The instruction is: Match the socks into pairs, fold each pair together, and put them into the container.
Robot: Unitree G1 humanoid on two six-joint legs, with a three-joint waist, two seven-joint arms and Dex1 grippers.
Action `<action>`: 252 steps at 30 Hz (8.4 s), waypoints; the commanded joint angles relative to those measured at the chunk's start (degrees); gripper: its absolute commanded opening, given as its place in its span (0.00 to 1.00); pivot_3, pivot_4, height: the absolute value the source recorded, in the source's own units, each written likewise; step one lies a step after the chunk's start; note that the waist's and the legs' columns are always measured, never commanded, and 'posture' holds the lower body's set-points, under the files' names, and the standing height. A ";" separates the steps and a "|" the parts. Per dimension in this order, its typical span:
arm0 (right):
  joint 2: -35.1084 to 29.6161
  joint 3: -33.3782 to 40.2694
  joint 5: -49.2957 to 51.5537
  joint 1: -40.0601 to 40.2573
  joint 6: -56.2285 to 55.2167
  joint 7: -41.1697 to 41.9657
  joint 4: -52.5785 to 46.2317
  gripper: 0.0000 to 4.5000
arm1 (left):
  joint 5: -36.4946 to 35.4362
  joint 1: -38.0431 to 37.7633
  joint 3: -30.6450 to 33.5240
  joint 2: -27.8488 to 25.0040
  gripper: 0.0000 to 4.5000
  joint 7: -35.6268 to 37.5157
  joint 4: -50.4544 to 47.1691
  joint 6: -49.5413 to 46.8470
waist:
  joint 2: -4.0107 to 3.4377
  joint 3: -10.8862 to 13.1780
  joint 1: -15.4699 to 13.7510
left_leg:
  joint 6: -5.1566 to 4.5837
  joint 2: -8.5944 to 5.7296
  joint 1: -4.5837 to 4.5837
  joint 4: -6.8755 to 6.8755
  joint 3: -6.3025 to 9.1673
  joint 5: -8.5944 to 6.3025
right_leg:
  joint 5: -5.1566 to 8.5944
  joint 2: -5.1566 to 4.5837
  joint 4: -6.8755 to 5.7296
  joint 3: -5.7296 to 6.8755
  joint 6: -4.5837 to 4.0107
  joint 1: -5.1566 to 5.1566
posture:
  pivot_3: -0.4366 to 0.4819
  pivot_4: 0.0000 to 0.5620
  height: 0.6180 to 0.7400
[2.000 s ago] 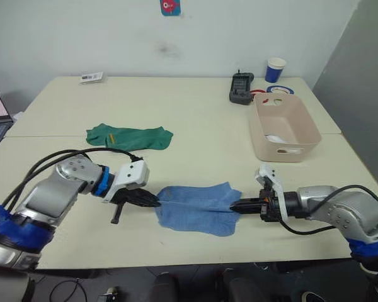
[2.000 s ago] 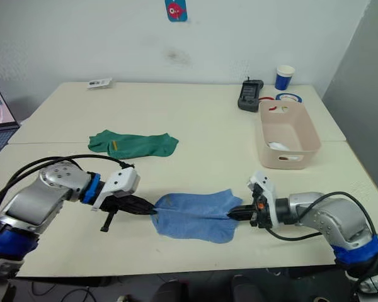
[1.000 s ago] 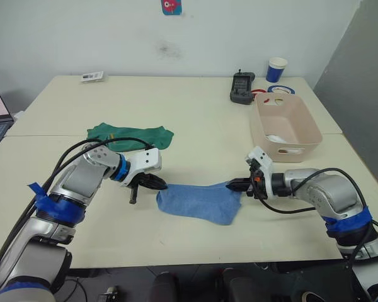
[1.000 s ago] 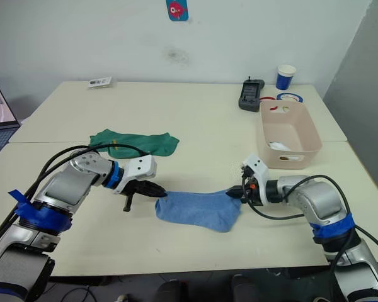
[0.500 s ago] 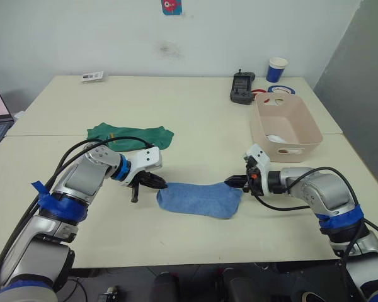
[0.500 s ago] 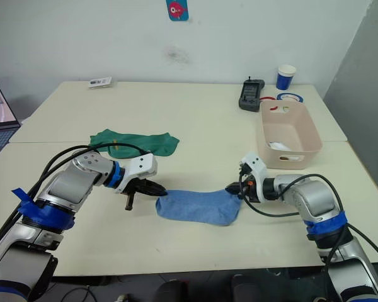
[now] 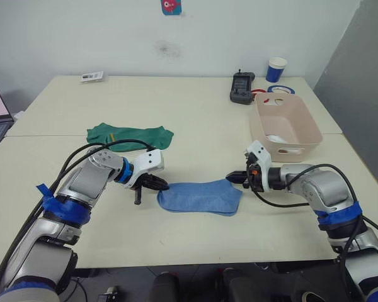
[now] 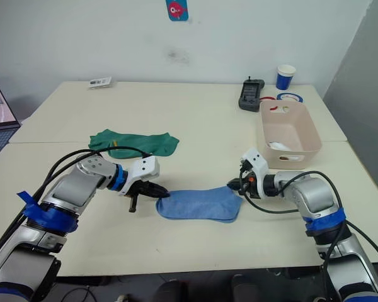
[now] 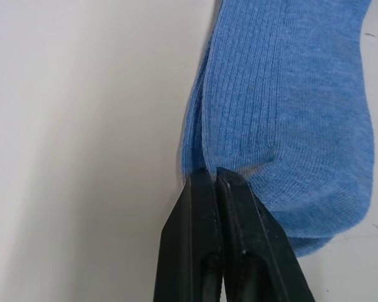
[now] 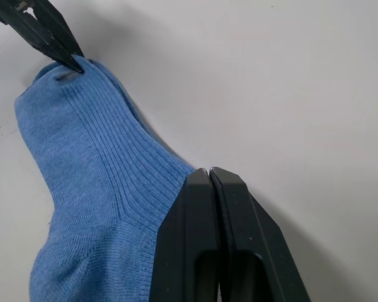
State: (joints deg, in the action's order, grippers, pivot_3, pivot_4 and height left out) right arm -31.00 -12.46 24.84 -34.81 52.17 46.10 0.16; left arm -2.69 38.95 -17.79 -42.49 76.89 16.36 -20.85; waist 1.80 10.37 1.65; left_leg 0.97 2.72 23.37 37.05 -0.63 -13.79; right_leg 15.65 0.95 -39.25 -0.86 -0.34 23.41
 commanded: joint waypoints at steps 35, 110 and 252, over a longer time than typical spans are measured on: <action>8.42 -8.96 -16.67 13.06 -25.87 -4.75 -7.35 0.00 | -7.65 -27.07 10.64 9.24 0.00 -22.44 -24.17 4.92 | 0.01 -0.03 0.00 | 0.02 0.04 -0.39 -0.05 0.06 0.01 | 0.05 -0.15 -0.23 -0.15 0.07 -0.17 | 0.48 0.27 1.00; 6.76 20.96 18.79 7.81 35.18 -9.16 -10.04 0.01 | -19.07 -21.85 11.83 1.23 0.00 -6.47 -23.87 1.26 | 0.03 -0.61 0.12 | 0.00 0.06 -0.33 -0.19 0.06 -0.01 | 0.07 -0.09 0.07 -0.13 0.05 -0.21 | 0.48 0.27 1.00; 29.41 28.61 20.55 6.82 40.33 -27.89 -6.46 0.99 | 1.32 -11.23 -0.37 7.00 0.00 -7.16 5.79 20.67 | -0.50 -1.36 0.51 | -0.03 0.09 -0.48 -0.31 0.03 -0.02 | 0.07 -0.02 0.13 -0.17 0.09 -0.28 | 0.48 0.27 1.00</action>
State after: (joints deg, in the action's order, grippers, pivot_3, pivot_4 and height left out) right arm -2.58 14.85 42.19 -26.94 92.04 20.51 -7.29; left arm -4.69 29.87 -16.42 -34.61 70.24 19.60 1.30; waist 1.29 9.01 2.16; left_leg 0.94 2.80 22.90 36.72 -0.61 -13.81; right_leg 15.72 0.94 -39.12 -1.03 -0.25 23.13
